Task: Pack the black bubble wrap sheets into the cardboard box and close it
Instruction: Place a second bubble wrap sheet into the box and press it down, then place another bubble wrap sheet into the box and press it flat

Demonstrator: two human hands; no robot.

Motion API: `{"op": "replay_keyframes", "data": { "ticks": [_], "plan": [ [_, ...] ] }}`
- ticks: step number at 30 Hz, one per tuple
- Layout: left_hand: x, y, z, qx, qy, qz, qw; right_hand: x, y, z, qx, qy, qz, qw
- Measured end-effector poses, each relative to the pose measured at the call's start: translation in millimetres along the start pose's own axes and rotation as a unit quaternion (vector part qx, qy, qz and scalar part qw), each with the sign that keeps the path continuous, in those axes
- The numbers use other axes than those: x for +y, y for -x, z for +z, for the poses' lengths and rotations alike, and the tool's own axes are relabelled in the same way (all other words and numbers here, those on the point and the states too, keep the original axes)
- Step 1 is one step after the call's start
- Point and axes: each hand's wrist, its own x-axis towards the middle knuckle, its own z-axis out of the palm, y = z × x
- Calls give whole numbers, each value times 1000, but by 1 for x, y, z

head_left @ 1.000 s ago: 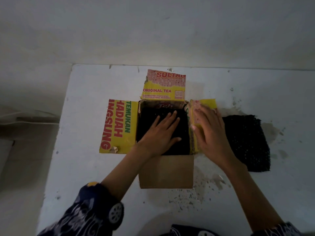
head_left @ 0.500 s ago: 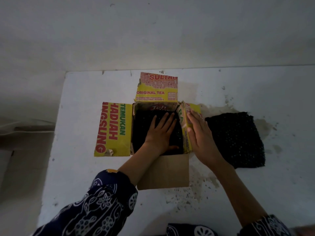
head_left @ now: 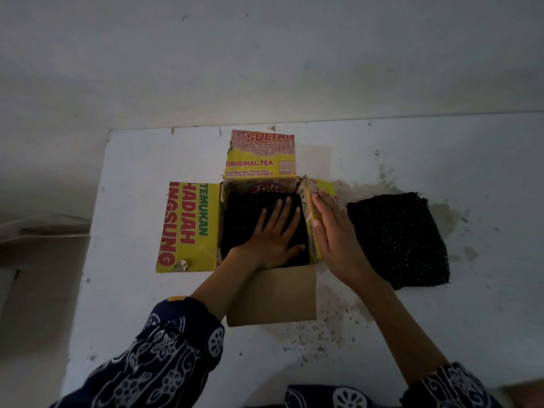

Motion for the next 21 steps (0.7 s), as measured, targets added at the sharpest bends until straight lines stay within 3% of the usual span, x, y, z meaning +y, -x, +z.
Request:
{"op": "replay_keyframes", "data": {
  "ticks": [5,10,14,17,21],
  "plan": [
    [-6,-1,2,0,-43,-4,999,-1,-1,-1,-9,-4,1,1000],
    [9,16,-18,52,118,-42,991,-2,6,-20,-8,0,-42,999],
    [41,36,-40,217,233,-30,947,6,23,-45,49,-51,-50,996],
    [76,49,-49,338,301,11,892,23,41,-62,100,-51,-15,994],
    [126,45,-48,341,393,53,852,66,66,-75,103,22,22,994]
  ]
}}
